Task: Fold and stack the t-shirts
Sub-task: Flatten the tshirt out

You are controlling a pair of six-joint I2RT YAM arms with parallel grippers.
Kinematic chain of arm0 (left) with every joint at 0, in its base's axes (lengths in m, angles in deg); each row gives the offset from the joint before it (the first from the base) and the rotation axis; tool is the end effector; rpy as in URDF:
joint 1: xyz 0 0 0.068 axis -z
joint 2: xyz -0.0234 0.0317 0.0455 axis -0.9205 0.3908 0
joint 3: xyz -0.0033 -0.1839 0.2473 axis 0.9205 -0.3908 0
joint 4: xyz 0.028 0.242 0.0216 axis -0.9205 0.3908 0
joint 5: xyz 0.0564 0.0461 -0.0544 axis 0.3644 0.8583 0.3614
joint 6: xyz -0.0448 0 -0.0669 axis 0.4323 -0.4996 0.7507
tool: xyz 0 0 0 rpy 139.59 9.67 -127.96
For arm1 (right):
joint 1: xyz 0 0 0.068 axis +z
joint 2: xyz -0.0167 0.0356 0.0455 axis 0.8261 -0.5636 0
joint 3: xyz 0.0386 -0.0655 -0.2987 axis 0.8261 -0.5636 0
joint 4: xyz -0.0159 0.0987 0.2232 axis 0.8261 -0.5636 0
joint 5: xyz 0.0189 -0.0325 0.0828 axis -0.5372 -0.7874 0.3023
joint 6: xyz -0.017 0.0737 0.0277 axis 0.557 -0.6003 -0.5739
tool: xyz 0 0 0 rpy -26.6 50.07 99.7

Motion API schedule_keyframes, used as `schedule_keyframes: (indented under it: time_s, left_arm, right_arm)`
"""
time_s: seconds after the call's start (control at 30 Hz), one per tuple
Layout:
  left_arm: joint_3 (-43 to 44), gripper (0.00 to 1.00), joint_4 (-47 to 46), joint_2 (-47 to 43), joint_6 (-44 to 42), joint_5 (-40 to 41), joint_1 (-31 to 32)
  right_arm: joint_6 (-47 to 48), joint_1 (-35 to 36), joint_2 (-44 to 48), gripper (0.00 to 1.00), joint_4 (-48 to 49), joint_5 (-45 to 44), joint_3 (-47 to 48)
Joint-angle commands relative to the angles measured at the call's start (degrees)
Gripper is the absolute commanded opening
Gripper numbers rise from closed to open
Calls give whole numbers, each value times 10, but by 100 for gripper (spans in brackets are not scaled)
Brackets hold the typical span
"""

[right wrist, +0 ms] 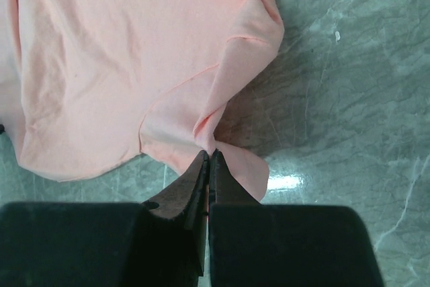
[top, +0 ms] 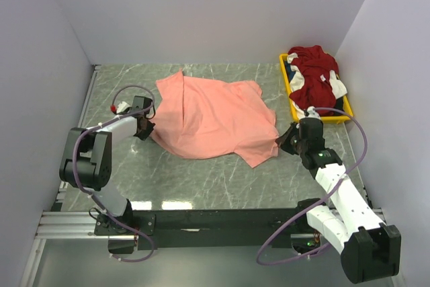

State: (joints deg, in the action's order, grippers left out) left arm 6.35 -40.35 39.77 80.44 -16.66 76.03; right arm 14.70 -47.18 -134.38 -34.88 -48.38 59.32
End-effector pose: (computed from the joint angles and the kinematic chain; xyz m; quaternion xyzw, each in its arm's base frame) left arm 0.3195 -0.0271 0.1789 -0.4635 0.8368 -0.0038 0.2912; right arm 0.1744 0.0317 0.2455 0.1734 0.8796 0.1904 0.4001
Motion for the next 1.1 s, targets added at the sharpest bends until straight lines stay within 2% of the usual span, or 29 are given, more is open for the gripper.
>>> schedule_keyframes:
  time_s: [0.0,0.13,0.33,0.57,0.63,0.8,0.97,1.07]
  left_arm:
    - [15,1,35,-34,-11,34,1]
    - [2,1,59,-118,-23,63,0]
    - [-22,1,106,-290,-37,81,0]
    - [9,0,155,-471,-56,58,0]
    - [49,0,166,-496,-66,48,0]
    - [184,0,198,-540,-87,33,0]
    - [330,0,215,-533,-102,20,0]
    - [386,0,205,-510,-109,9,0]
  right_arm:
    - [9,-6,3,0,17,-2,34]
    - [9,-5,11,0,4,-3,53]
    - [14,-8,35,0,-39,-12,106]
    - [14,-10,71,0,-123,-22,233]
    - [10,-10,80,0,-140,-23,271]
    - [15,-10,72,0,-217,-40,455]
    - [28,-10,48,0,-275,-45,646]
    - [34,-10,27,0,-279,-45,716]
